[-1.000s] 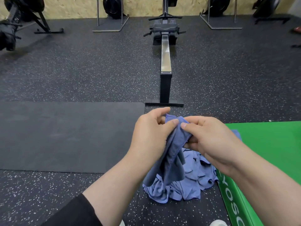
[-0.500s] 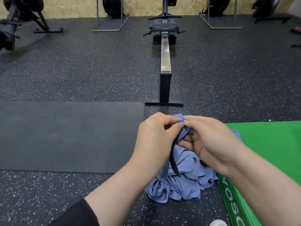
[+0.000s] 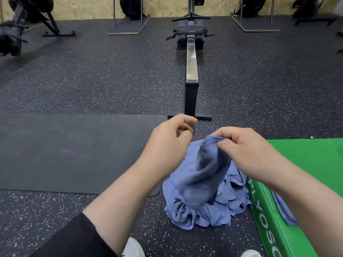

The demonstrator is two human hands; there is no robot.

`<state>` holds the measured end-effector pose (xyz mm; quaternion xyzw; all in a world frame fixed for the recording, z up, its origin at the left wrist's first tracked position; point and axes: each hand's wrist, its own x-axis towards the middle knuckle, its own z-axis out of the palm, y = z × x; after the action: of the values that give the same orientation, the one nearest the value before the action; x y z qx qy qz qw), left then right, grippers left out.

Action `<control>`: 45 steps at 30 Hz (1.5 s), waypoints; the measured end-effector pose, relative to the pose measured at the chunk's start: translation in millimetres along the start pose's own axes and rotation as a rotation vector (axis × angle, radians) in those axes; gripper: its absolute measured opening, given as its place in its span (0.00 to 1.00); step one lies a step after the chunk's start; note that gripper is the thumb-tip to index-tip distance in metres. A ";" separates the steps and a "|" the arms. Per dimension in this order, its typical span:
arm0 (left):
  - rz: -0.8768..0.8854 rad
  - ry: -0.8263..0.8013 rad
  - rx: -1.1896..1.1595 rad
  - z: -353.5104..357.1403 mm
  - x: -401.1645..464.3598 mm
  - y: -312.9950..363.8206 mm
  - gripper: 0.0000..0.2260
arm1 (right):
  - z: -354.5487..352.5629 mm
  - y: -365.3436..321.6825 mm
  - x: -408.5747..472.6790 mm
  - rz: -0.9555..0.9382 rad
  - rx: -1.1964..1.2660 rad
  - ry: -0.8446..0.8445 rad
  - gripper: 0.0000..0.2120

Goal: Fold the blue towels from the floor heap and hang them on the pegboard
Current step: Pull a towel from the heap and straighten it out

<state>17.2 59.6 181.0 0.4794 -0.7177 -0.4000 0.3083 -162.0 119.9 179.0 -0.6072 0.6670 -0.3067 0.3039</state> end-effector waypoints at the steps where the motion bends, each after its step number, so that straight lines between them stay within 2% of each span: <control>1: 0.017 -0.086 0.059 -2.0 0.1 -1.4 0.16 | -2.0 -1.5 -0.1 -0.039 -0.039 -0.022 0.17; 4: 0.055 -0.312 0.108 -0.7 -3.2 -4.3 0.15 | -7.8 -6.6 -3.3 -0.104 -0.081 -0.044 0.18; 8: 0.027 -0.381 0.064 5.0 -6.1 -7.5 0.03 | -16.1 -3.3 -3.8 -0.125 -0.093 0.028 0.18; 14: -0.086 -0.306 0.080 5.1 -1.4 -20.3 0.04 | -21.3 2.8 -3.5 -0.038 -0.054 0.122 0.17; 21: -0.132 -0.075 0.559 -22.7 7.2 -39.3 0.06 | -31.5 18.1 -0.1 0.063 -0.023 0.225 0.16; 25: -0.199 -0.013 0.693 -44.4 8.6 -50.6 0.05 | -36.1 27.7 -0.6 0.099 -0.046 0.228 0.15; 29: -0.309 -0.039 0.754 -61.2 8.8 -59.7 0.09 | -38.2 37.3 0.4 0.119 -0.107 0.225 0.16; 31: -0.341 -0.067 0.697 -66.9 8.6 -58.9 0.11 | -39.1 39.6 0.3 0.146 -0.117 0.241 0.16; 33: -0.355 -0.064 0.481 -67.9 6.3 -53.3 0.12 | -40.1 41.6 0.6 0.157 -0.077 0.255 0.16; 36: -0.401 0.036 0.095 -65.9 3.6 -42.2 0.11 | -41.4 46.3 1.4 0.170 0.038 0.300 0.12; 38: -0.436 0.105 -0.059 -65.6 3.2 -37.3 0.11 | -42.7 50.7 1.8 0.192 0.114 0.320 0.07; 41: -0.467 0.157 -0.158 -68.2 2.8 -33.5 0.10 | -43.3 52.2 1.7 0.190 0.166 0.333 0.05; 45: -0.457 0.158 -0.140 -70.0 2.3 -36.3 0.12 | -44.2 50.9 1.8 0.186 0.176 0.342 0.07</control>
<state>90.2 30.0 183.9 0.6364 -0.5350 -0.4694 0.2974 -228.2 123.6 167.0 -0.4532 0.7328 -0.4329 0.2649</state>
